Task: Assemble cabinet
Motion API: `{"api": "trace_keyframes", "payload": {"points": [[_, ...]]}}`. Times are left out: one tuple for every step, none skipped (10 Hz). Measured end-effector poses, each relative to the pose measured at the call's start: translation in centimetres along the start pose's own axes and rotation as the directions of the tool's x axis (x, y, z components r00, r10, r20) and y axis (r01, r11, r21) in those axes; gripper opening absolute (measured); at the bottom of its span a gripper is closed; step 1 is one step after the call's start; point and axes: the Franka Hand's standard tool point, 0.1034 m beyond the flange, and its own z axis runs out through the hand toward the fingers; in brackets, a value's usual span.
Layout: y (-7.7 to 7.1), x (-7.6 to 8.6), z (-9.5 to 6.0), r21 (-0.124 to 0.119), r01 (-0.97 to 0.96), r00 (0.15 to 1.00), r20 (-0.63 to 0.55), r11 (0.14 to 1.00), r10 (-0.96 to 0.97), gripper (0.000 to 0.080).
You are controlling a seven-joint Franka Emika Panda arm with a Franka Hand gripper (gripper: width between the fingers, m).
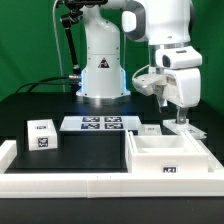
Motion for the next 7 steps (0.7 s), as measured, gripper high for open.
{"api": "trace_keyframes", "payload": {"points": [[-0.1,0.2,0.0,0.002,0.002,1.0,-0.001,1.0,-0.002,0.0797],[-0.6,0.9,0.1,-0.003,0.016,1.0,-0.009,1.0,-0.016,0.0797],[-1.4,1.7,0.5,0.009,0.03,0.999,-0.015,0.999,-0.03,0.0797],[-1.8,2.2,0.7,0.018,0.039,0.999,-0.021,0.999,-0.039,0.0797],[-2.1,2.6,1.1,0.027,0.041,0.999,-0.026,0.999,-0.04,0.0797],[-2.5,3.1,1.5,0.036,0.031,0.999,-0.032,0.999,-0.03,0.0797],[-2.8,3.6,1.8,0.043,0.026,0.999,-0.037,0.999,-0.024,0.0797]]}}
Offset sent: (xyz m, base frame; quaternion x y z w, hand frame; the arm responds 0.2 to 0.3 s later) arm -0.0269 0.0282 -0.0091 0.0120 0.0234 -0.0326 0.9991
